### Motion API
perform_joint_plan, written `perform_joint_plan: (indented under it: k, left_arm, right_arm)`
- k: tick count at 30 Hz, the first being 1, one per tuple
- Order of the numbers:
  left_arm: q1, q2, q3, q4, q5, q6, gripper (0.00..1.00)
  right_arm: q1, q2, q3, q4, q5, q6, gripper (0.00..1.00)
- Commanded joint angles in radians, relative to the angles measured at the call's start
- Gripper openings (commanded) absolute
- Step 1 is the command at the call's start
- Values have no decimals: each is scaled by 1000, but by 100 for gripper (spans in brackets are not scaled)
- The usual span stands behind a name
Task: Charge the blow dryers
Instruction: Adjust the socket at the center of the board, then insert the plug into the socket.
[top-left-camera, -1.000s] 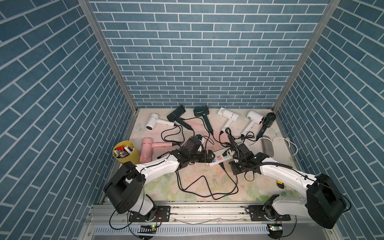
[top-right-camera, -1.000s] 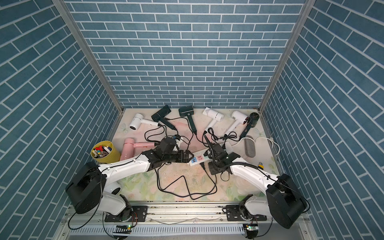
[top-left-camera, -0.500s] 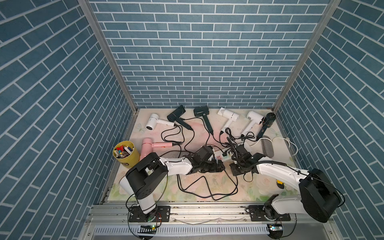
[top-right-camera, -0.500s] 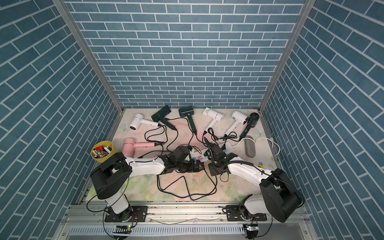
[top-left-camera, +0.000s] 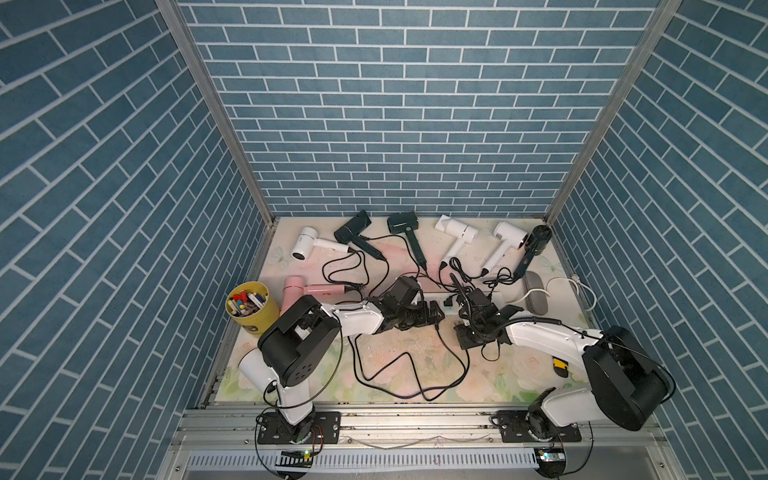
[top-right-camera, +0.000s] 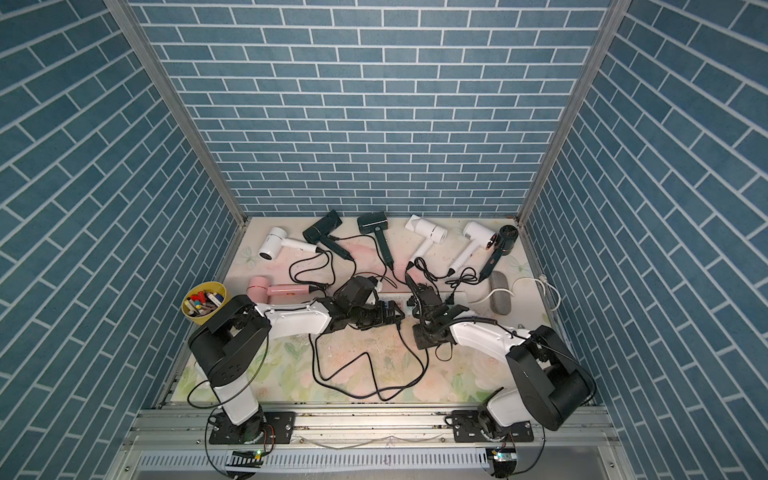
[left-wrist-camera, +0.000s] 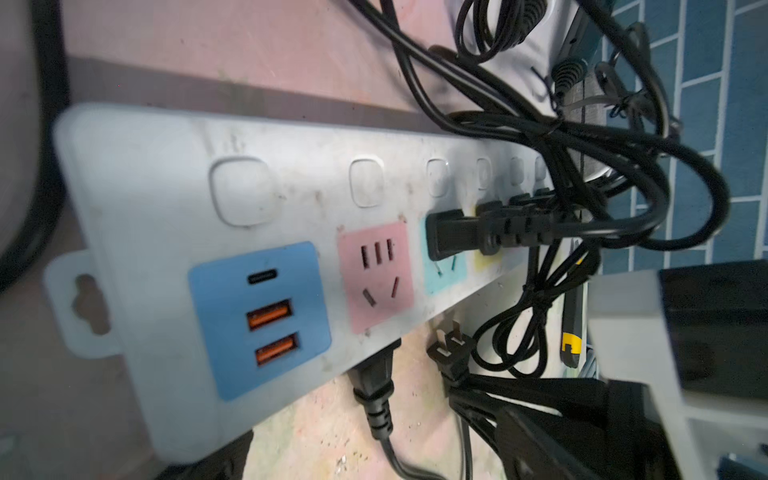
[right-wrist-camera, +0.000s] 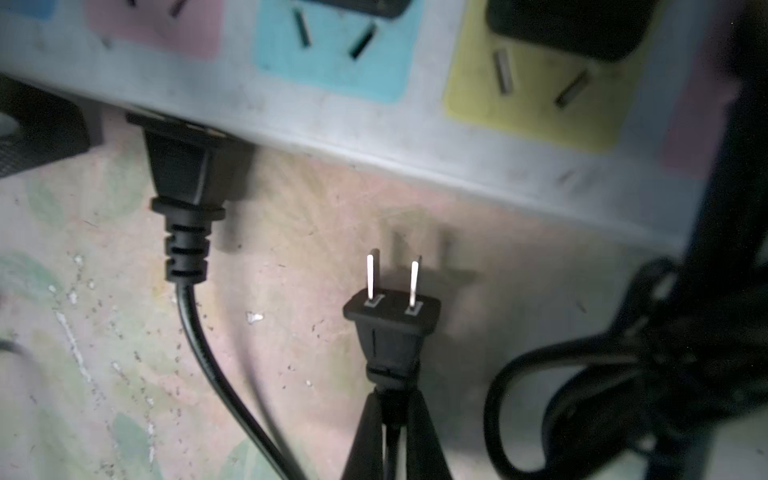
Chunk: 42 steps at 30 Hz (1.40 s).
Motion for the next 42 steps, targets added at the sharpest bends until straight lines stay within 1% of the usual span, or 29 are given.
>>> perform_joint_plan:
  k: [1,3,4,6,8,12,16,18,20,22,25,30,34,42]
  left_arm:
    - [28,-84,8,-19,19,39,97]
    - [54,-109,10,-33,21,49,97]
    - [71,-113,23,-49,21,57,97]
    - [100,-94,76,-82,33,79,97]
    - [118,-42,171,-155,46,124,96]
    - [122,94,389,-318,21,229,95]
    - [125,234,563,-410,13,308,92]
    - [127,298,637,-448,19,339,88]
    - [131,352,694,-475,27,360,82]
    - [134,394,736,-498,31,378,71]
    - [139,423,747,-506,27,399,58]
    - [138,451,733,-512,26,422,48]
    - [138,455,691,-494,28,430,45]
    - [131,439,614,-440,48,421,43]
  right_arm:
    - [-4,6,7,47,-29,38,0]
    - [-4,-8,-3,66,-29,59,0]
    - [-4,-11,-5,71,-53,71,0]
    - [-2,-11,-5,72,-72,86,0]
    - [-2,-8,-5,75,-78,101,0]
    - [-1,1,-9,83,-43,123,0]
    - [-1,1,-6,97,2,140,0]
    - [-1,6,-3,109,5,142,0]
    - [0,19,3,116,2,145,0]
    - [-1,36,9,126,-9,148,0]
    - [-1,57,12,145,-25,151,0]
    - [-1,68,18,151,-23,154,0]
    - [-1,53,18,154,-11,158,0]
    - [6,16,30,152,-13,161,0]
